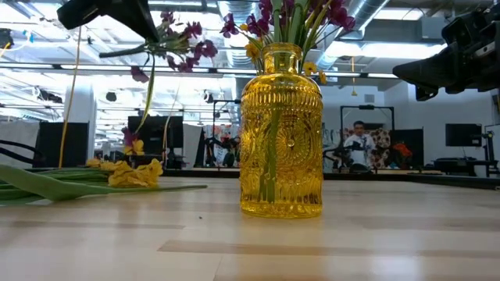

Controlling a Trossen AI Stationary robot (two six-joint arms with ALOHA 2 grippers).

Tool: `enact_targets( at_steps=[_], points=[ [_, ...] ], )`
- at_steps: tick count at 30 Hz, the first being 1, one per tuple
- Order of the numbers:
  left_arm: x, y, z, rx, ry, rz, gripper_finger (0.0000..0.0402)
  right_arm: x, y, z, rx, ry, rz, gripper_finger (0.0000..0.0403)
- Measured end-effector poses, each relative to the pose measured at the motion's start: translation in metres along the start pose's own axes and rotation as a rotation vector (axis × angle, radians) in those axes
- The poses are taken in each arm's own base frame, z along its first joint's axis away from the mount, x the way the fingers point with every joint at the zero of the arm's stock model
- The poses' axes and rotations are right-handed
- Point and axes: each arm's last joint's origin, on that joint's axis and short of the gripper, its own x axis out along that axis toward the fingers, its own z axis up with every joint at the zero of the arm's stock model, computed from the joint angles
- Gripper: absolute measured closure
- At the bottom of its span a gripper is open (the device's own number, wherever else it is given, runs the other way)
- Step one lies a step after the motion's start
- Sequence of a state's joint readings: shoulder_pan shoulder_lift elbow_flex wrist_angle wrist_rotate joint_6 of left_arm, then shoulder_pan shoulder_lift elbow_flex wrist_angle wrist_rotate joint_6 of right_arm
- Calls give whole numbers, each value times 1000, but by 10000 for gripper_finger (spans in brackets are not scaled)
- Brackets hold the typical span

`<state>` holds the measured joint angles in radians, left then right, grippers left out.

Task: Sort flowers into vase by color
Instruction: Put the violet flowers into the violet vase

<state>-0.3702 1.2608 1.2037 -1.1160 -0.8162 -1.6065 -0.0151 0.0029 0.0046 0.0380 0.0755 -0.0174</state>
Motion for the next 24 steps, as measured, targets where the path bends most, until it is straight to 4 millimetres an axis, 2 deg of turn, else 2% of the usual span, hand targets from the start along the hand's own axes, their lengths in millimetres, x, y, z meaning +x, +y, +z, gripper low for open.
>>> enact_targets(
  at_steps=[9, 24],
  points=[
    [-18, 10, 19, 12, -43, -83, 401, 0, 0, 0, 0, 0, 0, 360],
    [-64, 24, 49, -26, -96, -374, 401, 0, 0, 0, 0, 0, 0, 360]
  ],
)
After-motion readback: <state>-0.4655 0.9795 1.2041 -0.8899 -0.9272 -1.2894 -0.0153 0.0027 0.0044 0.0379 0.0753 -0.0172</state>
